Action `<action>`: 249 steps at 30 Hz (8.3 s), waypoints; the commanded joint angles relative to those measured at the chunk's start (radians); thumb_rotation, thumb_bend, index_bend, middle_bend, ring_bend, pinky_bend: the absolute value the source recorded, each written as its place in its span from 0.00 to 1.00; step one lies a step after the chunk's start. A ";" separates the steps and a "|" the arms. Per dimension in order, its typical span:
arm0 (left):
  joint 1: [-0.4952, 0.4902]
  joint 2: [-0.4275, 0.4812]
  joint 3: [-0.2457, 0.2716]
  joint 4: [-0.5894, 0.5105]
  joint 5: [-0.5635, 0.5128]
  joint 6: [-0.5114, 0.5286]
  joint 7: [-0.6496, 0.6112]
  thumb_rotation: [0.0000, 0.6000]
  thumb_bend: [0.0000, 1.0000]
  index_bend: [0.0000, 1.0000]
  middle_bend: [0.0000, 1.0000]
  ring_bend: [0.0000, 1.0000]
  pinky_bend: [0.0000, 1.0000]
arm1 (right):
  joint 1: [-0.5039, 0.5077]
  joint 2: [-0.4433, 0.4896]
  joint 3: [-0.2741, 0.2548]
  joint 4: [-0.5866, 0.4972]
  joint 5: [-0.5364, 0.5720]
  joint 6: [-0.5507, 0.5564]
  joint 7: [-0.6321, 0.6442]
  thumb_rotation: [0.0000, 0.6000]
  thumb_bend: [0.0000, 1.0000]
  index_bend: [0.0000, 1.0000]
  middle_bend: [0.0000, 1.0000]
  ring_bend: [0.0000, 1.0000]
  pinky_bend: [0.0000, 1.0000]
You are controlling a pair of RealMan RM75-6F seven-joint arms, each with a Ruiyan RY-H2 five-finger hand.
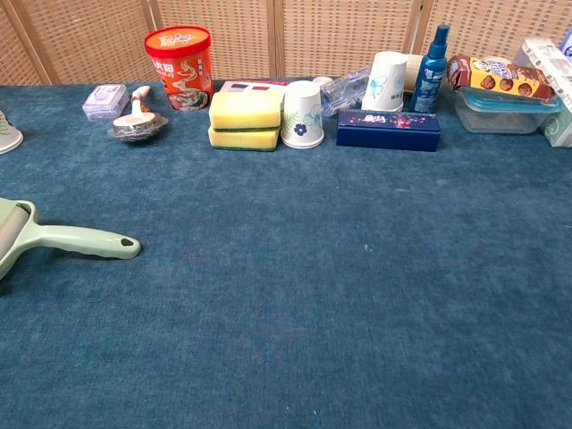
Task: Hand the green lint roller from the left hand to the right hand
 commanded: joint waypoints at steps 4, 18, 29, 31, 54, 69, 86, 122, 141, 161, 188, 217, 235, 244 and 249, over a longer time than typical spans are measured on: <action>-0.004 -0.003 0.001 0.005 -0.002 -0.009 0.000 1.00 0.00 0.00 0.00 0.00 0.09 | 0.001 -0.003 0.000 0.001 0.004 -0.006 -0.004 1.00 0.00 0.00 0.00 0.00 0.00; -0.075 -0.023 0.037 0.070 -0.037 -0.210 -0.018 1.00 0.00 0.00 0.00 0.00 0.07 | -0.002 0.010 0.008 -0.021 0.022 -0.009 0.009 1.00 0.00 0.00 0.00 0.00 0.00; -0.136 -0.101 0.036 0.150 -0.020 -0.295 -0.090 1.00 0.00 0.00 0.00 0.00 0.06 | -0.003 0.017 0.007 -0.019 0.030 -0.020 0.026 1.00 0.00 0.00 0.00 0.00 0.00; -0.145 -0.115 0.034 0.155 -0.016 -0.301 -0.098 1.00 0.00 0.00 0.00 0.00 0.06 | -0.003 0.017 0.009 -0.020 0.033 -0.021 0.026 1.00 0.00 0.00 0.00 0.00 0.00; -0.196 -0.182 0.013 0.178 -0.052 -0.334 -0.113 1.00 0.00 0.00 0.01 0.01 0.20 | -0.006 0.024 0.006 -0.026 0.029 -0.021 0.033 1.00 0.00 0.00 0.00 0.00 0.00; -0.199 -0.198 0.002 0.154 -0.138 -0.348 -0.031 1.00 0.00 0.12 0.33 0.32 0.44 | -0.006 0.029 0.007 -0.024 0.032 -0.026 0.049 1.00 0.00 0.00 0.00 0.00 0.00; -0.205 -0.093 0.012 0.079 0.031 -0.239 -0.231 1.00 0.00 0.13 0.34 0.33 0.44 | 0.000 0.023 0.000 -0.024 0.034 -0.045 0.032 1.00 0.00 0.00 0.00 0.00 0.00; -0.574 -0.332 -0.194 -0.238 -0.378 -0.476 0.285 1.00 0.00 0.13 0.34 0.32 0.44 | 0.191 0.036 0.005 -0.396 0.144 -0.331 -0.205 1.00 0.00 0.00 0.00 0.00 0.00; -0.735 -0.553 -0.237 -0.202 -0.580 -0.362 0.491 1.00 0.00 0.14 0.34 0.32 0.44 | 0.275 -0.043 0.014 -0.502 0.316 -0.372 -0.370 1.00 0.00 0.00 0.00 0.00 0.00; -0.777 -0.682 -0.221 -0.143 -0.588 -0.268 0.545 1.00 0.00 0.14 0.34 0.32 0.44 | 0.391 -0.131 0.073 -0.629 0.645 -0.269 -0.598 1.00 0.00 0.00 0.00 0.00 0.00; -0.785 -0.726 -0.232 -0.144 -0.602 -0.235 0.557 1.00 0.00 0.14 0.34 0.32 0.44 | 0.512 -0.197 0.074 -0.656 0.785 -0.233 -0.626 1.00 0.32 0.01 0.20 0.16 0.22; -0.772 -0.663 -0.229 -0.211 -0.626 -0.260 0.528 1.00 0.00 0.05 0.10 0.15 0.44 | 0.514 -0.179 0.015 -0.612 0.688 -0.258 -0.535 1.00 0.95 0.52 0.67 0.55 0.73; -0.737 -0.520 -0.220 -0.304 -0.597 -0.231 0.498 1.00 0.00 0.02 0.00 0.07 0.42 | 0.505 -0.168 0.005 -0.608 0.666 -0.252 -0.505 1.00 0.95 0.52 0.67 0.55 0.73; -0.598 -0.237 -0.153 -0.362 -0.435 -0.190 0.338 1.00 0.00 0.02 0.00 0.06 0.39 | 0.484 -0.133 -0.001 -0.607 0.621 -0.269 -0.442 1.00 0.95 0.53 0.67 0.55 0.73; -0.504 -0.076 -0.098 -0.313 -0.297 -0.174 0.175 1.00 0.00 0.02 0.00 0.04 0.34 | 0.470 -0.109 -0.005 -0.611 0.582 -0.275 -0.407 1.00 0.95 0.53 0.67 0.55 0.73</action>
